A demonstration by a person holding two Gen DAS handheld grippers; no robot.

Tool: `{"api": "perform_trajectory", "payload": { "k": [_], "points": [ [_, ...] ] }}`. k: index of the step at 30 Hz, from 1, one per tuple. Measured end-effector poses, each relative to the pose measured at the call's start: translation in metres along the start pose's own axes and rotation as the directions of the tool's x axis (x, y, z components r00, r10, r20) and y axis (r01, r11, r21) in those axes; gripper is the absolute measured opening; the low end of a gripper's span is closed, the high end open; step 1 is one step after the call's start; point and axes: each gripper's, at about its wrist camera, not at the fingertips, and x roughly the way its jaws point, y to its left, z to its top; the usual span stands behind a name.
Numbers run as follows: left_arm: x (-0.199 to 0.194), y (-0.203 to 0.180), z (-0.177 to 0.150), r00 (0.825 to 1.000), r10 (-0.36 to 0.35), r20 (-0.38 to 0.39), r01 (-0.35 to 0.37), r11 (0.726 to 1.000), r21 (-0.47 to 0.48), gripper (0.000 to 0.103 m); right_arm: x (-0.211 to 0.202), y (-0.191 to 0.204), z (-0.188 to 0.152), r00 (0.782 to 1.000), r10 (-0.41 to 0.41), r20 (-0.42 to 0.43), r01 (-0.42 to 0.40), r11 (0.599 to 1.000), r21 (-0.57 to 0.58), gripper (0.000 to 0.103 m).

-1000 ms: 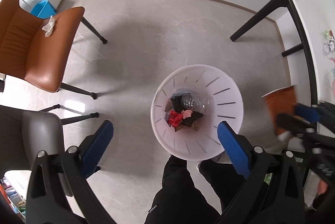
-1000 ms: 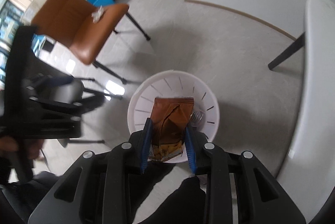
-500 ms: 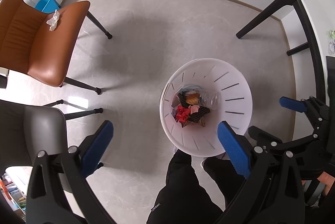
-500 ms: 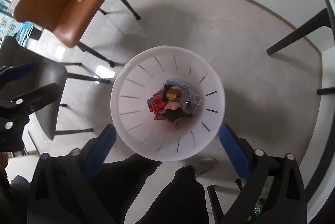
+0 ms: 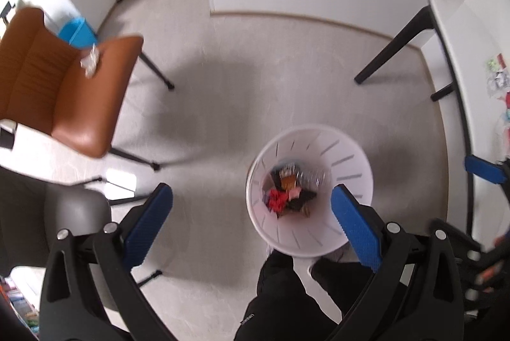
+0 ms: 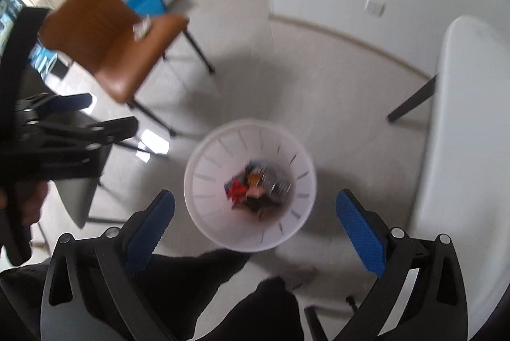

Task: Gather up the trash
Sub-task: 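Move both tools back toward the table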

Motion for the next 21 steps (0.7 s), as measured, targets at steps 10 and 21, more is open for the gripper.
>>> {"api": "perform_trajectory", "payload": {
  "k": [10,21],
  "points": [
    [-0.057,-0.098,0.043,0.982,-0.152,0.116,0.111,0.947,0.301,0.095,-0.107,-0.094,-0.059,0.961,-0.239,0.138,0.175,0.915,0.365,0.100],
    [-0.075,-0.267,0.048,0.940,-0.341,0.009,0.265,0.747,0.610,0.095,-0.151,-0.189,-0.170,0.921,-0.384,0.057,0.225,0.647,0.729,0.100]
  ]
}}
